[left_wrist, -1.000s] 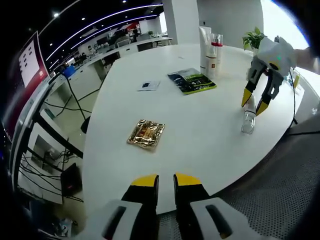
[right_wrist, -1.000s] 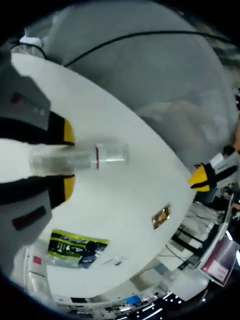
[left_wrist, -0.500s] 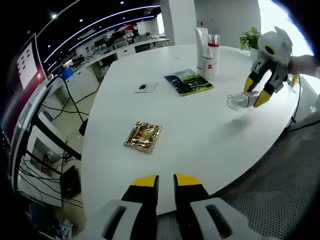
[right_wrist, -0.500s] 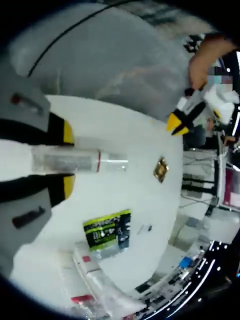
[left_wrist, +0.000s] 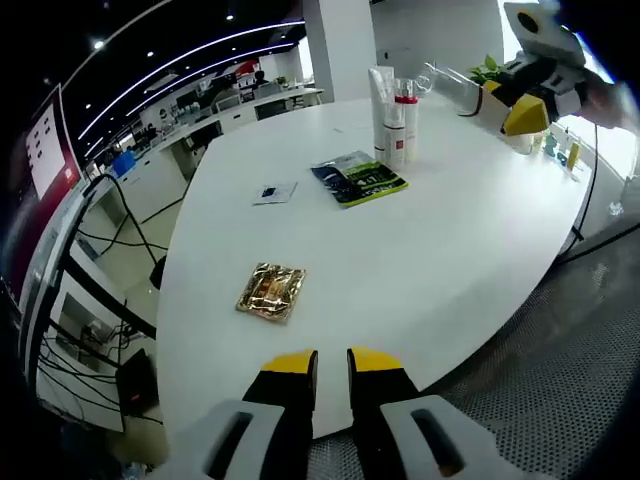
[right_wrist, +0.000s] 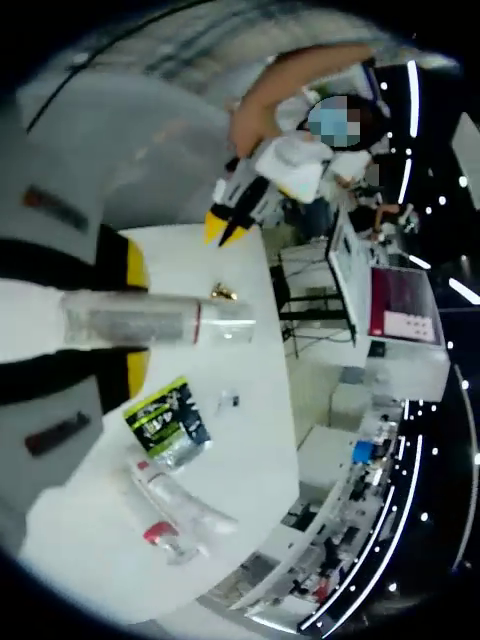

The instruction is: Arrange the skincare products in the storage area until every visible bottle or jar stands upright without overlapping.

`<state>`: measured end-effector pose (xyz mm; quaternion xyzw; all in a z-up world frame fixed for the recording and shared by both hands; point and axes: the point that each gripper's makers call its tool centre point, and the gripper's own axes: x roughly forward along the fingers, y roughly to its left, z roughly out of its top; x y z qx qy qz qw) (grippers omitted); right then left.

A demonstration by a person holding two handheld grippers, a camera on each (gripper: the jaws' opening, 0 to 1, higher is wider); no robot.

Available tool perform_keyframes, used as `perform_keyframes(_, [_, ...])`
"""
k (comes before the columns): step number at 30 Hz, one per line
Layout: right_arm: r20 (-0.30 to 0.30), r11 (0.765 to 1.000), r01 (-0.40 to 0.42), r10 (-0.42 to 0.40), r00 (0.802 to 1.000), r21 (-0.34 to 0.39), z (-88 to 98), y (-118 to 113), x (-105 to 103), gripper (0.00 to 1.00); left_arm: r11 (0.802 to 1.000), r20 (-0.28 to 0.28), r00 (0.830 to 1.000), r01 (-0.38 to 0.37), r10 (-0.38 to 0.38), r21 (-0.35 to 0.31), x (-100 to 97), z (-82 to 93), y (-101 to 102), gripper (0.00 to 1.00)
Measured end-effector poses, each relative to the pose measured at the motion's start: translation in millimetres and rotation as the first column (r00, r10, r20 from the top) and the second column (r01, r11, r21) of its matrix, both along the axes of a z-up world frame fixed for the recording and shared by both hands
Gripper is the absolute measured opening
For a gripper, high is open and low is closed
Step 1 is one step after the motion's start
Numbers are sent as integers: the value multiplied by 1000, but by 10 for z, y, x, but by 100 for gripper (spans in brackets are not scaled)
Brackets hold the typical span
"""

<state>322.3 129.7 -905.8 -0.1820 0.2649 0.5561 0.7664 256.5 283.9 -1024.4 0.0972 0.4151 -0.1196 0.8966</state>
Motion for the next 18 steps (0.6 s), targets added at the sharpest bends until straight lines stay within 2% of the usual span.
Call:
perform_keyframes(5, [22,999,-8,7,1000,39,216,259,-106,18,1000,34,999,3,-2,-15,21,63,-15,13])
perform_keyframes(10, [11,992,-4,2,1000,128,431,532,-214,18,1000,71,997,10,-8,-28,53,120,-45,13])
perform_keyframes(15, [21,986,-24,20,1000,164,603,757,-360,18,999,78,997,18,-15,-31,61,132,-61,13])
perform_keyframes(17, [112,988,-86,72,991,128,731,859,-404,18,999,86,996,20,-17,-36,68,149,-69,13])
perform_keyframes(18, [120,985,-103,87,989,136,804,913,-432,18,999,89,996,21,-17,-38,71,152,-72,13])
